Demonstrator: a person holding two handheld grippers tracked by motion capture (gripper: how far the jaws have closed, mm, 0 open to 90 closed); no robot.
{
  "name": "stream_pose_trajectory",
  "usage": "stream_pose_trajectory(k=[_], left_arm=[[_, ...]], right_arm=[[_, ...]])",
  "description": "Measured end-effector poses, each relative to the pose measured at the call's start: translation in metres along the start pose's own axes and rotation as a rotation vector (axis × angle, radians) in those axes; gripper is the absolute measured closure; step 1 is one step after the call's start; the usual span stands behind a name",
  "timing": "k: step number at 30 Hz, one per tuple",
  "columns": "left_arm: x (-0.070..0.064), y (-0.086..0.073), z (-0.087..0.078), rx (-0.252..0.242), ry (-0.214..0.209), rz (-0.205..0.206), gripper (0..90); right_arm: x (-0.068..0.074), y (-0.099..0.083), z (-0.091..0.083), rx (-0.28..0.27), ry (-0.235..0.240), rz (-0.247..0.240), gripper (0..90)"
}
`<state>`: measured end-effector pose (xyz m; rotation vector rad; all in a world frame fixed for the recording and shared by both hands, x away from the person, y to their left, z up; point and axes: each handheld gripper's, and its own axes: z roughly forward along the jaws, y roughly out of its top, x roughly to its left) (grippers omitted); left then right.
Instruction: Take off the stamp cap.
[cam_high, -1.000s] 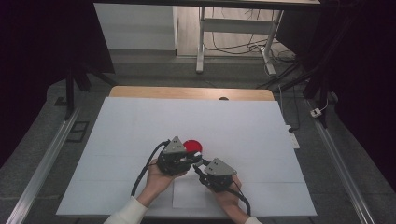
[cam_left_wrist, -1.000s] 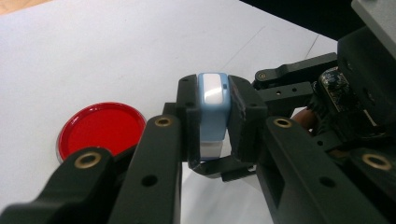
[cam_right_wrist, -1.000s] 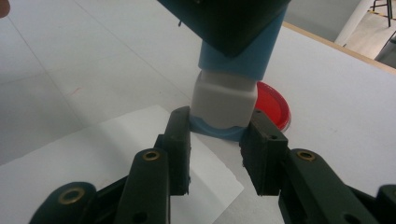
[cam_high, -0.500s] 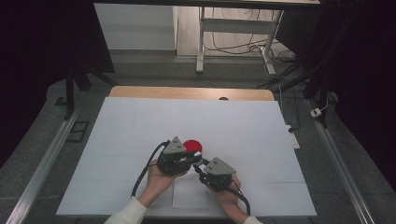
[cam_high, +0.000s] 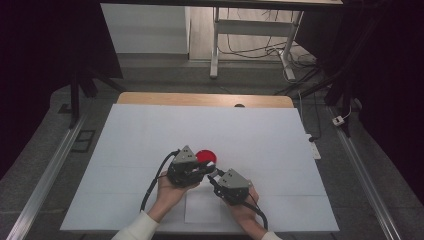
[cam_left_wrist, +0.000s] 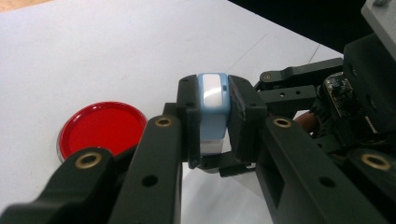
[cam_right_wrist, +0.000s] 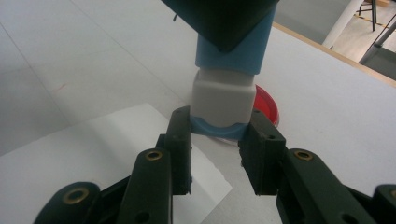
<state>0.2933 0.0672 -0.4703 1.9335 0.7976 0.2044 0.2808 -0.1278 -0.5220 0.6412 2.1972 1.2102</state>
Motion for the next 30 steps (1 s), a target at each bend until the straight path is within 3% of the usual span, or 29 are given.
stream_pose_trajectory(k=[5,17,25,30], left_arm=[[0.0004,-0.0001,-0.0007,-0.008,-0.002,-0.008,75.5],[0.0001,0.0000,-0.0024,-0.027,-0.008,-0.021,75.5],[0.0009,-0.0001,-0.0031,-0.029,-0.009,-0.026,75.5],[0.0009,-0.0004,-0.0029,-0.032,-0.008,-0.027,75.5]], right_arm=[[-0.0009,0.0009,-0.0002,-0.005,-0.005,-0.029,65.2],[-0.0005,0.0005,-0.0027,-0.024,-0.006,0.029,65.4],[-0.0021,0.0027,-0.0028,-0.011,-0.008,-0.038,65.5],[-0.0026,0.0030,-0.0030,-0.007,-0.013,-0.046,65.5]])
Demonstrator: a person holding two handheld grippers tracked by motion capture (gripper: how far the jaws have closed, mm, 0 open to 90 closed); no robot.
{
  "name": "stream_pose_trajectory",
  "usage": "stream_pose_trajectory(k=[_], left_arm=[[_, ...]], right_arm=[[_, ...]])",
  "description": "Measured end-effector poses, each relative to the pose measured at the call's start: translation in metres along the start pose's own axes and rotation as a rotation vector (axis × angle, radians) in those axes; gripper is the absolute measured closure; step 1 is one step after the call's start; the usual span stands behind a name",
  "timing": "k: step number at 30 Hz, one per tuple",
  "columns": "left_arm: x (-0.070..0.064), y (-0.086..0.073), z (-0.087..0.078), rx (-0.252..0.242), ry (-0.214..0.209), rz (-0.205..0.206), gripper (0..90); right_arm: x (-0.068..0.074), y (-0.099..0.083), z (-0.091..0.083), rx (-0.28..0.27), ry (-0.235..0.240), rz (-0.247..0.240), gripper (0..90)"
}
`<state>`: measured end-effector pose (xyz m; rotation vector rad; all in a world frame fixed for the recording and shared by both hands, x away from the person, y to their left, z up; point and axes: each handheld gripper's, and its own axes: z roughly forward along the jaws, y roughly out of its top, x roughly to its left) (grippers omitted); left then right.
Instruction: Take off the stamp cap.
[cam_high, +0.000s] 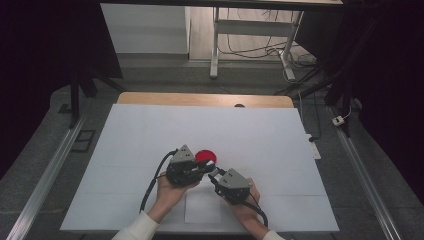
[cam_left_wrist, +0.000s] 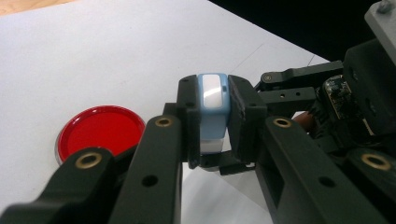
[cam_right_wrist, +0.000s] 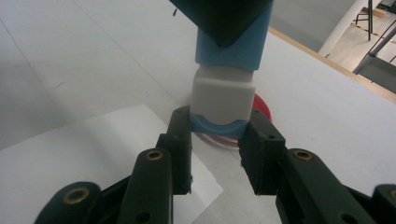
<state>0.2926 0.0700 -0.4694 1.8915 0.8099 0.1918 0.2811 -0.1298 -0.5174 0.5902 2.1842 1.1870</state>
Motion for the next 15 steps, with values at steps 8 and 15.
stream_pose_trajectory(k=[8,15], left_arm=[[-0.0006,0.0004,-0.0013,-0.020,-0.010,-0.010,75.5],[0.0001,-0.0002,-0.0014,-0.016,-0.012,-0.011,75.6]], right_arm=[[0.0015,-0.0011,-0.0025,-0.034,0.001,0.082,65.6],[-0.0002,0.0006,-0.0021,-0.009,-0.005,-0.004,65.6]])
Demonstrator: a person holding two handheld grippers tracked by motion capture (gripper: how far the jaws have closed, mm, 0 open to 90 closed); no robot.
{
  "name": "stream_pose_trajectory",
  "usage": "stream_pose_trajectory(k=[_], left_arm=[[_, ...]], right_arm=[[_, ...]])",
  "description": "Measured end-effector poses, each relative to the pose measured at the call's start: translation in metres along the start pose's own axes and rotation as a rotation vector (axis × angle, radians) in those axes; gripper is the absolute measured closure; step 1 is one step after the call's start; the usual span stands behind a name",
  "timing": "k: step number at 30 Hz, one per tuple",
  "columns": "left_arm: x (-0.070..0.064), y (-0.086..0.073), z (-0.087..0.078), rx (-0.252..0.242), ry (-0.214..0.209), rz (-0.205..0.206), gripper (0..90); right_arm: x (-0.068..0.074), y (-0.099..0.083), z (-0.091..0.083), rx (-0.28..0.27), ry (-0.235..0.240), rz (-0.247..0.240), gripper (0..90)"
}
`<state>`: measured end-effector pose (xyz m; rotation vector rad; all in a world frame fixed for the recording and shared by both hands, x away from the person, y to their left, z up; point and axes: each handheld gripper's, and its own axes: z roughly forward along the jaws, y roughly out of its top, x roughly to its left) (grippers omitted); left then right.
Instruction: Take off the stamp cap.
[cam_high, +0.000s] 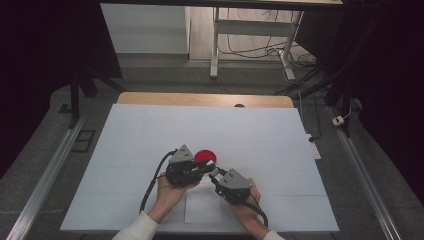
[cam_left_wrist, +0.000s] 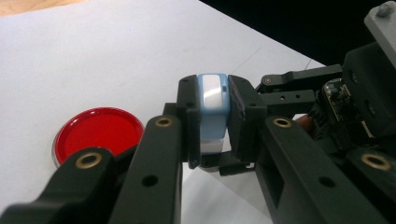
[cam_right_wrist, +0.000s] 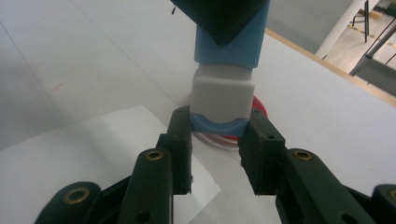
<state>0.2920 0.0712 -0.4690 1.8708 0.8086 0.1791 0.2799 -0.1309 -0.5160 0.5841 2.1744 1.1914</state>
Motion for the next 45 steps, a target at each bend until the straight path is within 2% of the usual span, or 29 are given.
stream_pose_trajectory(k=[6,7,8,9,10,11,12,14,16,18,28,45], left_arm=[[0.001,0.000,-0.001,-0.005,-0.003,-0.007,75.6],[-0.001,0.002,-0.008,-0.051,0.087,0.028,75.7],[0.002,0.005,-0.015,-0.074,0.105,0.027,75.7],[0.007,0.006,-0.021,-0.096,0.079,-0.007,75.7],[0.011,0.006,-0.025,-0.106,0.052,-0.039,75.7],[0.013,0.006,-0.025,-0.104,0.050,-0.049,75.7],[0.013,0.006,-0.025,-0.104,0.050,-0.049,75.7],[0.014,0.005,-0.023,-0.091,0.052,-0.045,75.7],[0.013,0.005,-0.022,-0.088,0.044,-0.039,75.6],[0.012,0.005,-0.022,-0.087,0.042,-0.032,75.6],[0.009,0.004,-0.018,-0.062,0.050,0.002,75.5],[0.008,0.003,-0.018,-0.052,0.073,0.029,75.5]], right_arm=[[-0.002,0.002,-0.001,0.008,0.000,-0.053,65.7],[-0.001,0.002,0.001,0.041,-0.006,-0.070,65.8],[-0.002,-0.002,0.003,0.068,0.007,-0.072,65.8],[-0.004,-0.006,0.004,0.072,0.023,-0.025,65.7],[-0.007,-0.007,0.003,0.054,0.043,0.048,65.7],[-0.009,-0.004,0.002,0.030,0.059,0.083,65.7],[-0.009,-0.004,0.002,0.030,0.059,0.083,65.7],[-0.005,0.000,0.000,0.012,0.046,0.041,65.6],[-0.004,-0.001,0.000,0.011,0.048,0.039,65.6],[-0.007,-0.003,0.000,0.011,0.064,0.046,65.6],[-0.022,-0.011,-0.002,0.013,0.064,0.114,65.4],[-0.036,-0.019,-0.011,0.017,0.084,0.142,65.3]])
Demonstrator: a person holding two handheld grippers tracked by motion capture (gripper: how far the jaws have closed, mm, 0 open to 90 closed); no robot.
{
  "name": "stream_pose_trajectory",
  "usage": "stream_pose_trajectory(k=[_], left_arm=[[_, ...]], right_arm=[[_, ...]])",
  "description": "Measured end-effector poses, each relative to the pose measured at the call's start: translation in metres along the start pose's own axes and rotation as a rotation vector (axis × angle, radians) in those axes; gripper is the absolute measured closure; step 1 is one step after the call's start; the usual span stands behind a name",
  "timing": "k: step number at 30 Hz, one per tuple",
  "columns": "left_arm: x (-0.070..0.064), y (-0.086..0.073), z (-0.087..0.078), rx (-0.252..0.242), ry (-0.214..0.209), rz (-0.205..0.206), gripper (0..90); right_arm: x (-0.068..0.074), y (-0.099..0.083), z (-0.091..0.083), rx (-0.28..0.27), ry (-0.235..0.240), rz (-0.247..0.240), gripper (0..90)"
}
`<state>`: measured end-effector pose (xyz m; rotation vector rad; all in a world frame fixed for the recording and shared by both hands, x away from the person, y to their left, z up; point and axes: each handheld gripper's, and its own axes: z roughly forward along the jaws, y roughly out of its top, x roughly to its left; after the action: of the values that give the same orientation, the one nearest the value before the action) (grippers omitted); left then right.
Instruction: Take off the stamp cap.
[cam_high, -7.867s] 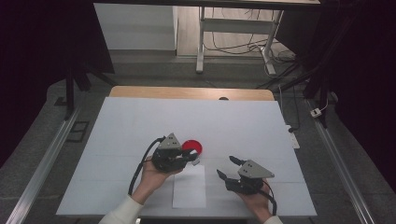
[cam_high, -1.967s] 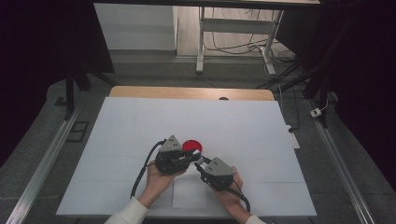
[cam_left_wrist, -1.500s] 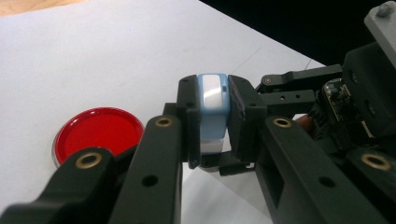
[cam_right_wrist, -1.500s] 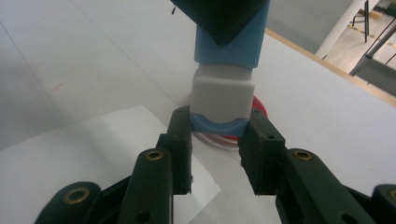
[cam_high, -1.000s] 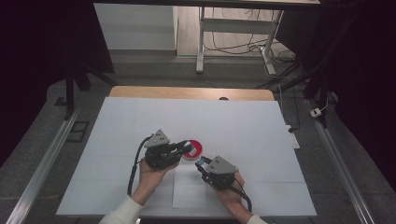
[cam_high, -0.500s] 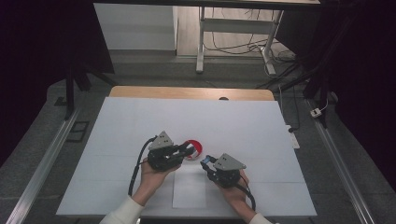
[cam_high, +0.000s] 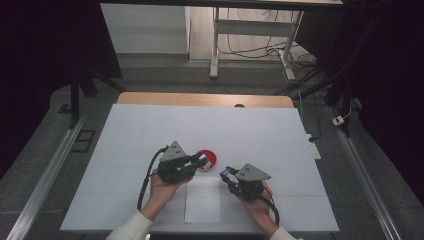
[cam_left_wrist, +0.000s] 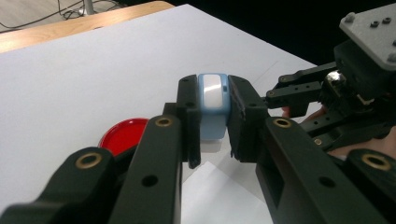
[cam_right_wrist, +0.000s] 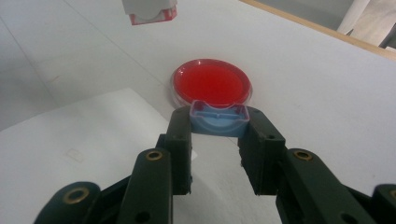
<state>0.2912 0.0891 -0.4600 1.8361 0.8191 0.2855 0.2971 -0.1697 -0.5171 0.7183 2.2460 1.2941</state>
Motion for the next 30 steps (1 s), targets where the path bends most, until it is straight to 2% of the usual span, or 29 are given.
stream_pose_trajectory(k=[14,17,22,29,30], left_arm=[[-0.001,0.000,0.000,0.000,0.007,0.009,75.4],[-0.002,0.001,0.000,-0.001,0.005,0.016,75.5],[-0.002,0.003,-0.003,-0.010,0.003,0.016,75.4],[-0.003,0.006,-0.006,-0.022,-0.001,0.025,75.5],[-0.004,0.007,-0.006,-0.022,0.001,0.027,75.4]], right_arm=[[-0.010,-0.008,-0.018,0.019,0.027,0.012,65.3],[-0.015,-0.010,-0.021,0.031,0.010,0.012,65.3],[-0.022,-0.015,-0.027,0.026,0.008,0.027,65.3],[-0.037,-0.021,-0.044,0.025,-0.028,0.052,65.3],[-0.041,-0.024,-0.051,0.030,-0.043,0.062,65.3]])
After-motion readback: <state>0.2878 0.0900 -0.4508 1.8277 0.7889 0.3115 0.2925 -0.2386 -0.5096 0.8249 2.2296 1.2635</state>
